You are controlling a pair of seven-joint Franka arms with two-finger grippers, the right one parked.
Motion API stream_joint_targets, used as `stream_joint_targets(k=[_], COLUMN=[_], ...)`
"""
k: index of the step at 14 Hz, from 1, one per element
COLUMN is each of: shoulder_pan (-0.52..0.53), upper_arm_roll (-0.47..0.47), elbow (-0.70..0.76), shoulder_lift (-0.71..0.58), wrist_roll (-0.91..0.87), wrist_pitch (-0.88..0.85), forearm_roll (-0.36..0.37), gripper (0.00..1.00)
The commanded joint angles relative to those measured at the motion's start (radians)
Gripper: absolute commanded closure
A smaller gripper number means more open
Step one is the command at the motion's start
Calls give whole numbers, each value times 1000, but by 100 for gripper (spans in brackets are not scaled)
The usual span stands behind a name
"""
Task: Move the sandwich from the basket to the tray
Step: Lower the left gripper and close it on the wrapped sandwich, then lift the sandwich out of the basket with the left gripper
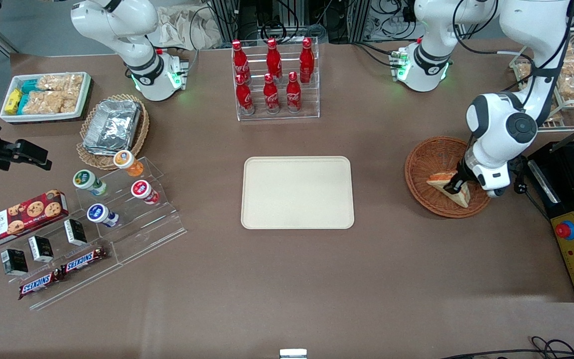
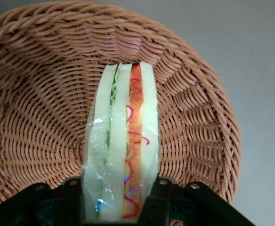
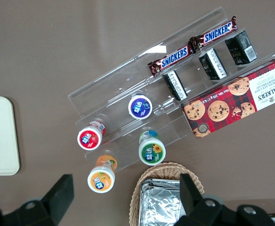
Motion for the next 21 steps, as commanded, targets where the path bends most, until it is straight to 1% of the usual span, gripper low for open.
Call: stream_joint_targets(k=[1,5,7,9,11,14,17,20,21], shoulder_pan=[-1,-1,-1,-1,-1,-1,-8,-14,-13], upper_arm_roll=[-4,-5,-4,-4,-4,-5,-11,-17,-37], elbow=[-37,-28,-14,1,53,203,475,682,740], shoulder_lift=[-15,-56,-102,-156,-191,-236,-222,-219,-219], wrist_roll=[-67,-49,-24,41,75,147,212,296,327], wrist_pitch=[107,83,-6,-81,-181,-430,-745,-963,-1017], forearm_roll=[16,20,27,26,27,27,29,26,26], gripper=[100,100,100,100,100,100,100,100,100])
